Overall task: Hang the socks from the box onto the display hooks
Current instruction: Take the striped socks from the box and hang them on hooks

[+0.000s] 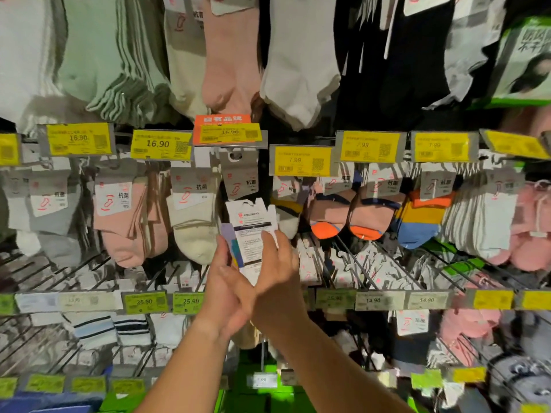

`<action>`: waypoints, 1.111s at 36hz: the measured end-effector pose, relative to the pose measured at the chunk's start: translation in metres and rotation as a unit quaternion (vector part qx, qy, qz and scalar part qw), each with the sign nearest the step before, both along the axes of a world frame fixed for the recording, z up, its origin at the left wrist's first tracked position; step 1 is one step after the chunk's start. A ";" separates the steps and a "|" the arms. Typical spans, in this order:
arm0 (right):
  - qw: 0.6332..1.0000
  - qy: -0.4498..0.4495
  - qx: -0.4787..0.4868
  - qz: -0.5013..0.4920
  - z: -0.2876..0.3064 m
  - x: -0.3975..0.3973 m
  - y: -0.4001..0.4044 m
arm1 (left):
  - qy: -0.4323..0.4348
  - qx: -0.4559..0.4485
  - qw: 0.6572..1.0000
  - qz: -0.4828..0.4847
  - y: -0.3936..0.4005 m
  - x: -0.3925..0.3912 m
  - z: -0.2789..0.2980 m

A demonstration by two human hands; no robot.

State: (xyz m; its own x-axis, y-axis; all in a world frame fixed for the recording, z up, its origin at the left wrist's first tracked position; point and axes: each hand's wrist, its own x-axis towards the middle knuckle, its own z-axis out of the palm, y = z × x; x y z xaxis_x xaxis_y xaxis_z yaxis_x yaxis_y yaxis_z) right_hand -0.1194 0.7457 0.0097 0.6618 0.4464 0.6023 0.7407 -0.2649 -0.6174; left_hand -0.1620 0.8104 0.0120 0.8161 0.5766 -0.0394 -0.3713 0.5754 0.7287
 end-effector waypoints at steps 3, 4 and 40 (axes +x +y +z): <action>0.999 0.026 -0.010 0.039 0.002 0.009 -0.003 | -0.047 -0.078 0.992 -0.083 0.005 -0.001 0.000; 0.998 0.035 -0.011 0.057 0.002 0.011 -0.006 | -0.056 -0.095 0.989 -0.103 0.005 -0.002 0.001; 0.920 0.302 0.189 0.164 0.057 0.065 -0.063 | -0.016 0.097 0.995 0.000 0.007 0.010 0.010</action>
